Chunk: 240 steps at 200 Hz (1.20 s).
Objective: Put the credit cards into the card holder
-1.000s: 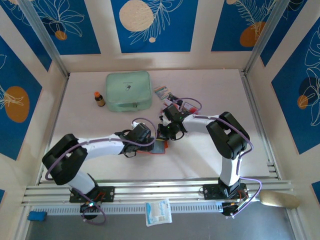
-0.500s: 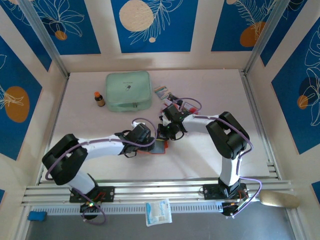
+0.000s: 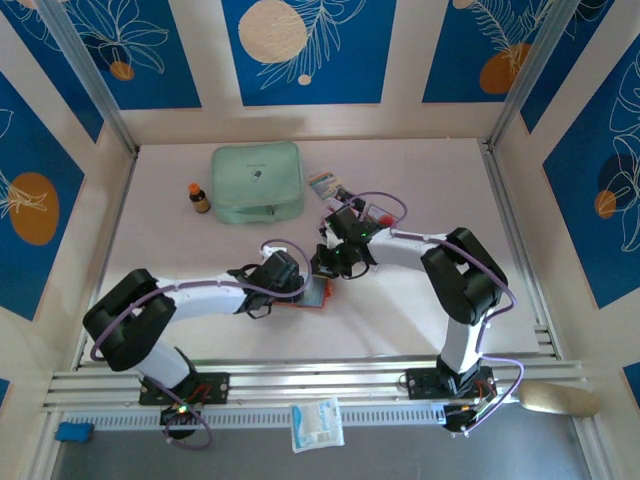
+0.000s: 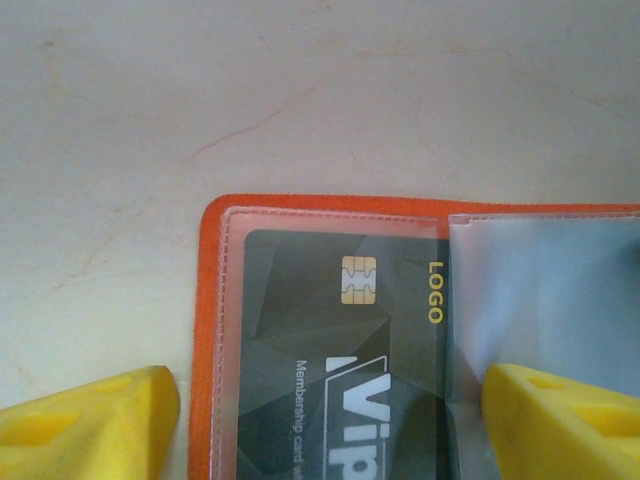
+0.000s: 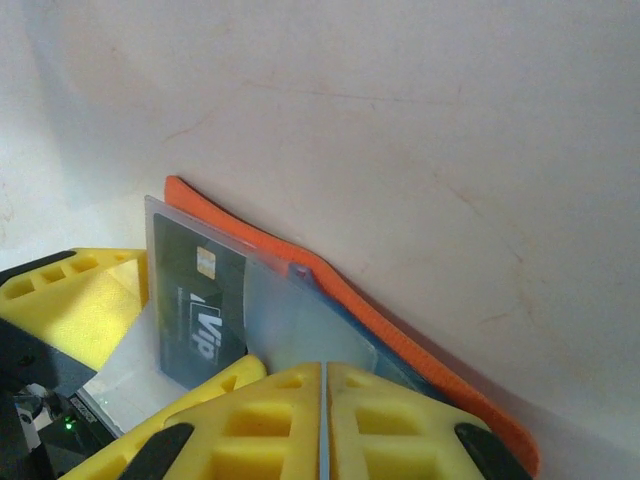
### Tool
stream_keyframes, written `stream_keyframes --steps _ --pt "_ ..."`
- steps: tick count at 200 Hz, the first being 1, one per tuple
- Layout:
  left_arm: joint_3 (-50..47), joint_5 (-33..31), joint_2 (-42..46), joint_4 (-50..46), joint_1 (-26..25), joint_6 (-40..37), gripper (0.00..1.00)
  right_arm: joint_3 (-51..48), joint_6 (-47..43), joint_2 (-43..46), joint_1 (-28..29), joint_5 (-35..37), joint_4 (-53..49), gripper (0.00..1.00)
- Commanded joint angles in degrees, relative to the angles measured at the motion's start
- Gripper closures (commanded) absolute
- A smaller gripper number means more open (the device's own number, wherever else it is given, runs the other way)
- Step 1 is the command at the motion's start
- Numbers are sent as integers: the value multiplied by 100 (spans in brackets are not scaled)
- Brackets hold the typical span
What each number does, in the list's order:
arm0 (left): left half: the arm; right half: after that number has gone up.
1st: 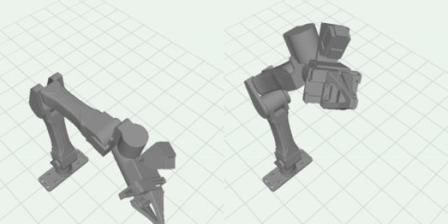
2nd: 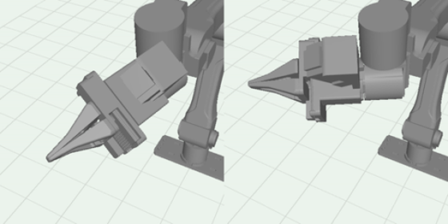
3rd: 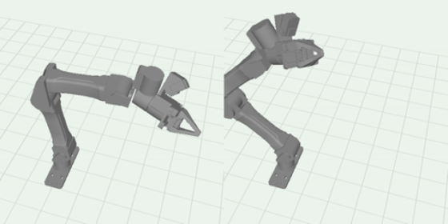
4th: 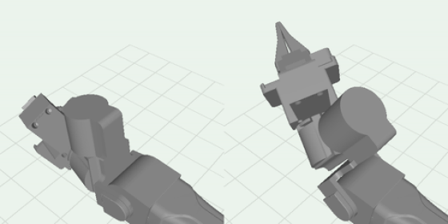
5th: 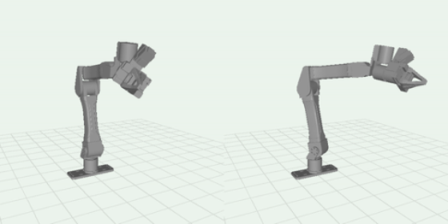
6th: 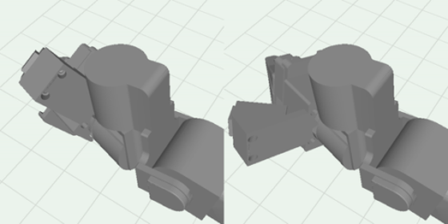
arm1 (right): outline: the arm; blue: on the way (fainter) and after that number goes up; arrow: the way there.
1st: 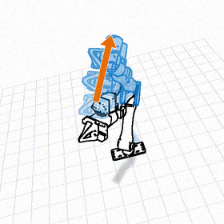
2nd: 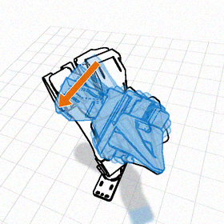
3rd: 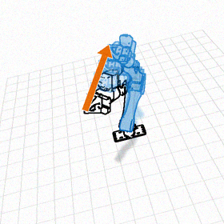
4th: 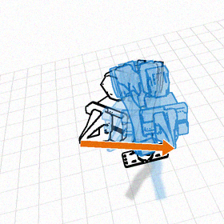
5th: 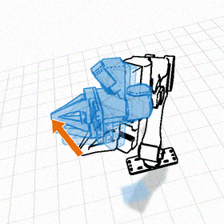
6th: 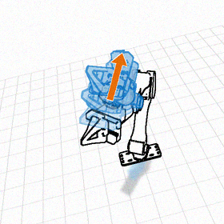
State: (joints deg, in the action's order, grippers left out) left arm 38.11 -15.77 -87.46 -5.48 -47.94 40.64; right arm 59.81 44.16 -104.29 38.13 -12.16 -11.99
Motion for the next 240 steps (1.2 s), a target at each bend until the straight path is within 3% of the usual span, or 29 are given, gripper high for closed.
stream_keyframes --steps 1,29,75,151,210,240 --pt "-207 100 -29 -120 -57 128 21 -124 160 -51 90 38 -94 86" --pt "-249 88 10 -91 -57 135 22 -228 224 -42 127 86 -15 71" --pt "-295 92 19 -49 -58 152 24 -365 246 104 135 184 21 63" --pt "-297 92 44 -15 -57 145 25 -126 352 -227 55 -261 204 64" --pt "-321 77 145 -13 -64 146 25 152 230 -276 20 -505 89 73" --pt "-283 23 428 -114 -57 107 22 237 224 -140 52 -568 -21 69"
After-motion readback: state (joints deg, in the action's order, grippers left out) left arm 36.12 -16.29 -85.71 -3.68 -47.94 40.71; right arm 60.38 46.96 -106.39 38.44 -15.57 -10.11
